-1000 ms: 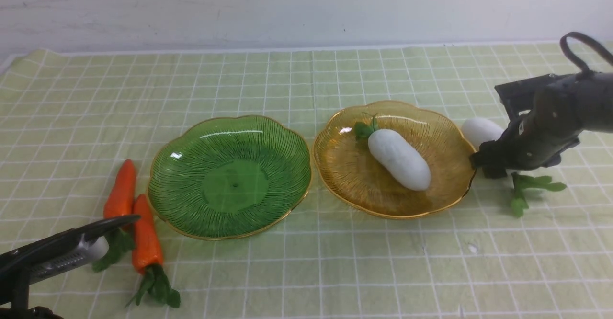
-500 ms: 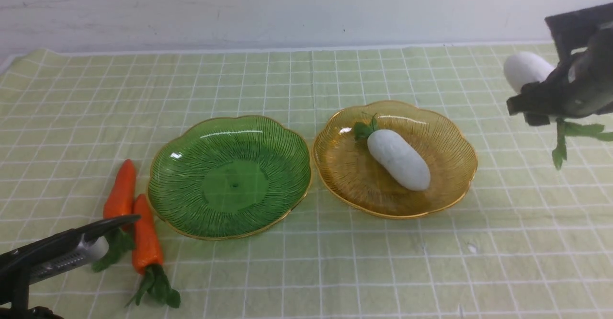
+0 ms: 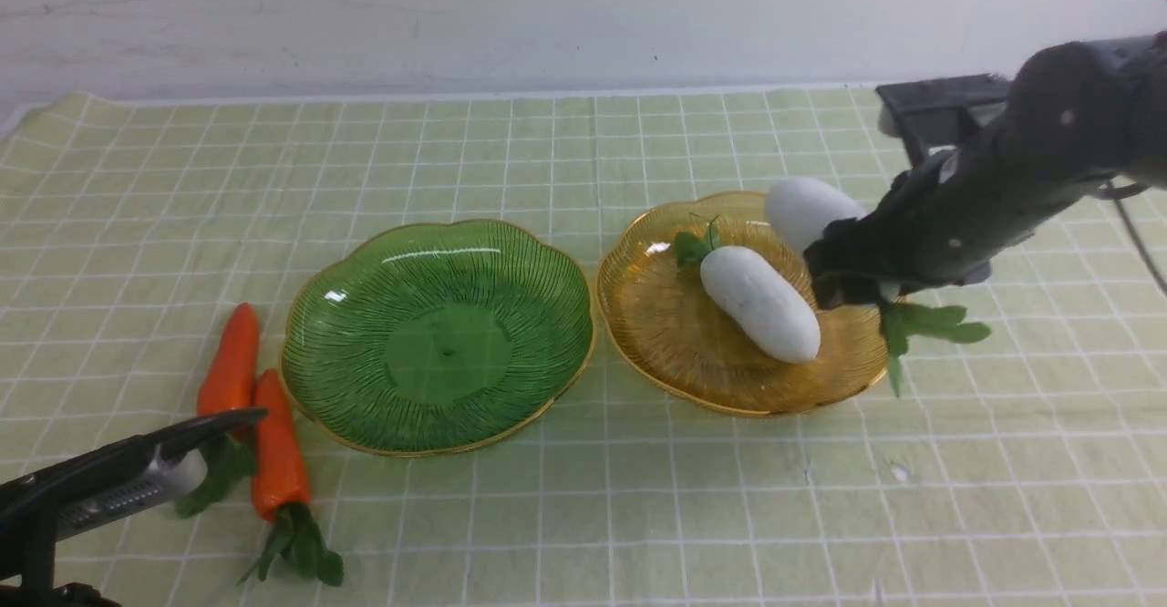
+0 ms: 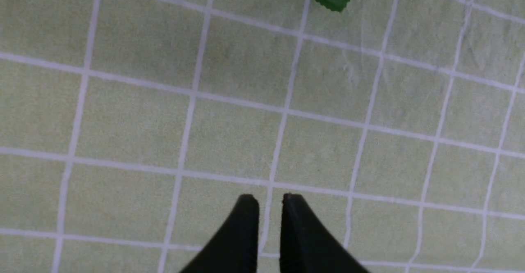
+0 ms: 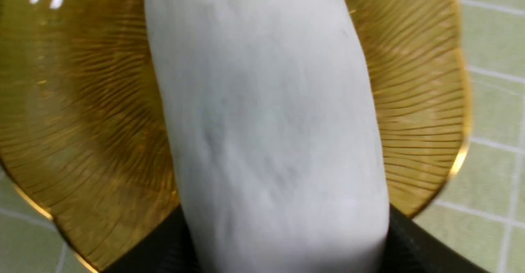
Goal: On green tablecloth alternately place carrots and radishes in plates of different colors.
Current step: 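Place the white radish on the plate, then pick up the carrot and put it on the nearest plate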
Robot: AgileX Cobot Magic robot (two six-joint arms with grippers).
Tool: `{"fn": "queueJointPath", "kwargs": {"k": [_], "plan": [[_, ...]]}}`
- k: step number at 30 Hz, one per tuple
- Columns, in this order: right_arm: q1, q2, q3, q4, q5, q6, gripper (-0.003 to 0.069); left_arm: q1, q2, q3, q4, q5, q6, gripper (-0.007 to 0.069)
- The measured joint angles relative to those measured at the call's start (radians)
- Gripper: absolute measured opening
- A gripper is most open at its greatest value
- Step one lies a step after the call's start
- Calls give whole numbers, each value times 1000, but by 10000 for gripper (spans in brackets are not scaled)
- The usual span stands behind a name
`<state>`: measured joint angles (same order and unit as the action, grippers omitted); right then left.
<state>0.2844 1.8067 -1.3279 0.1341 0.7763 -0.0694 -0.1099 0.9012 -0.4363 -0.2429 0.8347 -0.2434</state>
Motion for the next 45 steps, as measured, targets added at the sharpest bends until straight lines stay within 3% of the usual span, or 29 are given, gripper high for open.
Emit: {"fn": "queueJointPath", "kwargs": {"k": [6,14,19,26,30,31,33,35,36,45], "plan": [[55,61,0,10,-4,-17,468,0,0,0,0,0,0,66],[56,62,0,-6,27,-16,609,0,0,0,0,0,0,66],[56,39,-14,-11,72,-16,594,0,0,0,0,0,0,66],[57,32,-142,-37,334,-16,463,0,0,0,0,-1,0,71],[57,9,-217,-81,442,-8,249,0,0,0,1,-4,1,103],[57,4,-218,-82,444,-6,240,0,0,0,1,-4,1,105],[57,-48,-218,-74,451,3,119,0,0,0,11,-7,1,127],[57,-68,-214,-68,452,4,80,0,0,0,16,-10,1,137],[57,-139,-187,-39,452,5,21,0,0,0,31,-22,1,159],[57,-509,69,-8,468,5,-13,0,0,-49,52,-84,1,288]]}}
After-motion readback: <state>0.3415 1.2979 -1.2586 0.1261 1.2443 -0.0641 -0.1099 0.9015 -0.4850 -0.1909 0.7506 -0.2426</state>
